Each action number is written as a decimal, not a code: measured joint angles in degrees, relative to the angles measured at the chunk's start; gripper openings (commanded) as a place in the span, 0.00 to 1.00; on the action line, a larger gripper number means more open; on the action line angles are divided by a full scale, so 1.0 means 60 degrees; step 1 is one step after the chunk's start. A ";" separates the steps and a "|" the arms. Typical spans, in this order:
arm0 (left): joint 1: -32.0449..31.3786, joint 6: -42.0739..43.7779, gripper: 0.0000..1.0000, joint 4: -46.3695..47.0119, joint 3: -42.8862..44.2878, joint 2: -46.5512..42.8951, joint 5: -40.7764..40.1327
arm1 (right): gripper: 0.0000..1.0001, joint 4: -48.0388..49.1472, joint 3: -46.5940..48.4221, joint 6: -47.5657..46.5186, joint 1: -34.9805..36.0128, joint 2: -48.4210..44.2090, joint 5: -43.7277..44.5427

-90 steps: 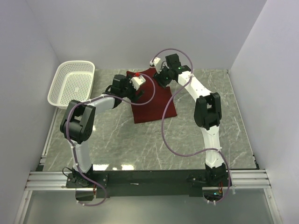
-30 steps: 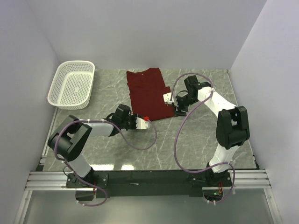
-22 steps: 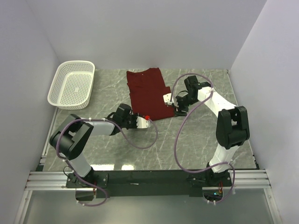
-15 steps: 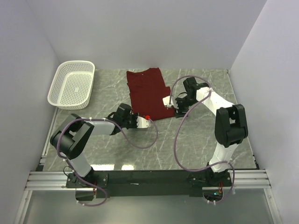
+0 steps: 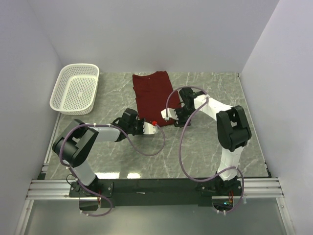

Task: Fold and stack the t-shirts
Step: Fold the tshirt

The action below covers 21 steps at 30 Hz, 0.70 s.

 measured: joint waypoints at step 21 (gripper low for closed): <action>0.0000 0.0000 0.00 -0.0084 0.0000 -0.0051 0.0026 | 0.28 0.1060 0.0069 0.0812 0.0248 0.0637 0.1359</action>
